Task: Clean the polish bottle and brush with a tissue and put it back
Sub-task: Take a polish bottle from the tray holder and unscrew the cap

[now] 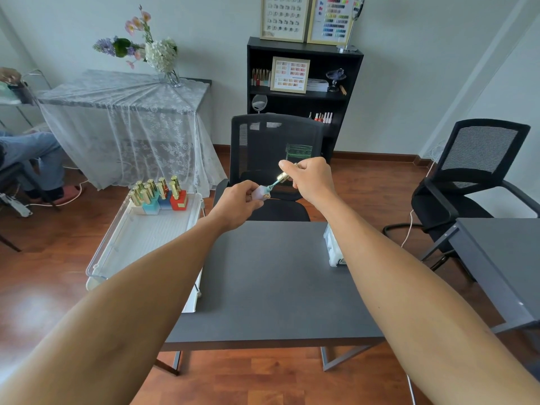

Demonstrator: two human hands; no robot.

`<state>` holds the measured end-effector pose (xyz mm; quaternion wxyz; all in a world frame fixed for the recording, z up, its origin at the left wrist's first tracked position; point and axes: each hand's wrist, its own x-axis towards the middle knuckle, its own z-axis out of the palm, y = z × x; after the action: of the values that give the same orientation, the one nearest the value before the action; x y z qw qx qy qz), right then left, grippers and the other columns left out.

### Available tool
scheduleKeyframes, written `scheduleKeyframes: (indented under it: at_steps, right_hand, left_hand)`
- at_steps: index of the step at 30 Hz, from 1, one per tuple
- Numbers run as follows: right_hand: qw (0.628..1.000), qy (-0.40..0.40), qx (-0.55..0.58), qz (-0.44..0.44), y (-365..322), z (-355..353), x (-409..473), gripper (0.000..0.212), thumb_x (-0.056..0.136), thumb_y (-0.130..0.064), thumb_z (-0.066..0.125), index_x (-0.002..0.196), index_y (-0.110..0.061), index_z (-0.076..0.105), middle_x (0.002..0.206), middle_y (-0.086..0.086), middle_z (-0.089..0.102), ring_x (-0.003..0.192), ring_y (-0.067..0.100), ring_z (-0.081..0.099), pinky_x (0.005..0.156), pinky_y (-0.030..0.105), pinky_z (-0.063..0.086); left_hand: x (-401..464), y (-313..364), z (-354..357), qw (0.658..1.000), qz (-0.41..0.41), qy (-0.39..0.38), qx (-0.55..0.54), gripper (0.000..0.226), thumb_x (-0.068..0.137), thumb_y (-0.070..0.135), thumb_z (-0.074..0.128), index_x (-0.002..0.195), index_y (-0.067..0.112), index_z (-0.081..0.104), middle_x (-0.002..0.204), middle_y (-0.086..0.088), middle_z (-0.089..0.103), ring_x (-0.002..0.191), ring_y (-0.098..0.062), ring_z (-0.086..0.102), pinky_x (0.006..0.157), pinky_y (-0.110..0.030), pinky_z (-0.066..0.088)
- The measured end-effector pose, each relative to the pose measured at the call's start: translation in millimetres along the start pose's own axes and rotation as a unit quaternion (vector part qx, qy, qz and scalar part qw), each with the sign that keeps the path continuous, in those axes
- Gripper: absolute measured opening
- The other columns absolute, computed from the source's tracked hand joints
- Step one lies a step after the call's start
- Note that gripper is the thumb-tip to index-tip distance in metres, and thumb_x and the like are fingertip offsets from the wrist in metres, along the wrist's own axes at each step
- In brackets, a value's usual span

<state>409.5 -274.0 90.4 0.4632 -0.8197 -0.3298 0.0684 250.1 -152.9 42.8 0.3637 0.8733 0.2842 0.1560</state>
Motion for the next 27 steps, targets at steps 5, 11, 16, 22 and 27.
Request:
scheduleKeyframes:
  at_steps: [5, 11, 16, 22, 27]
  right_hand:
    - [1.0, 0.017, 0.015, 0.018, 5.2, -3.4, 1.6, 0.055, 0.095, -0.046, 0.069, 0.062, -0.003, 0.072, 0.051, -0.003, 0.064, 0.054, 0.01, 0.062, 0.057, 0.022, 0.041]
    - [0.973, 0.062, 0.184, 0.122, 23.3, 0.4, 1.9, 0.019, 0.088, -0.023, 0.072, 0.079, -0.006, 0.076, 0.066, 0.002, 0.071, 0.053, 0.01, 0.061, 0.052, 0.026, 0.045]
    - [0.947, 0.027, 0.243, 0.211, 61.2, 12.5, 3.9, 0.022, 0.095, -0.022, 0.074, 0.108, -0.005, 0.073, 0.084, 0.0, 0.067, 0.08, 0.018, 0.056, 0.065, 0.023, 0.041]
    - [0.954, -0.021, 0.183, 0.239, 102.4, 32.9, -6.0, 0.022, 0.097, -0.013, 0.067, 0.117, -0.019, 0.075, 0.101, -0.005, 0.07, 0.091, 0.014, 0.06, 0.072, 0.024, 0.045]
    - [0.972, -0.068, 0.095, 0.202, 129.0, 51.1, -22.5, 0.018, 0.099, -0.011, 0.066, 0.116, -0.015, 0.061, 0.106, 0.005, 0.07, 0.089, 0.018, 0.064, 0.063, 0.023, 0.044]
  left_hand:
    - [-1.8, -5.2, 2.8, 1.0, -0.008, 0.001, -0.004, 0.03, 0.101, 0.026, 0.07, 0.129, 0.017, 0.064, 0.098, 0.01, 0.063, 0.082, -0.01, 0.059, 0.065, -0.017, 0.042]
    - [-6.6, -14.2, 11.5, 0.999, -0.036, 0.012, -0.029, 0.037, 0.101, 0.032, 0.07, 0.135, 0.017, 0.064, 0.112, 0.005, 0.067, 0.09, -0.012, 0.063, 0.064, -0.015, 0.041]
    - [-8.4, -18.7, 25.5, 0.998, -0.041, 0.009, -0.046, 0.037, 0.101, 0.032, 0.07, 0.133, 0.014, 0.066, 0.114, 0.002, 0.069, 0.095, -0.015, 0.064, 0.064, -0.014, 0.042]
    - [-7.2, -25.1, 48.1, 0.997, -0.058, -0.012, -0.052, 0.028, 0.102, 0.026, 0.07, 0.126, 0.011, 0.069, 0.102, 0.004, 0.068, 0.084, -0.01, 0.063, 0.062, -0.014, 0.04]
    - [-8.4, -34.3, 76.3, 0.989, -0.099, -0.029, -0.101, 0.028, 0.102, 0.027, 0.07, 0.127, 0.013, 0.068, 0.108, 0.001, 0.072, 0.093, -0.014, 0.067, 0.068, -0.018, 0.046]
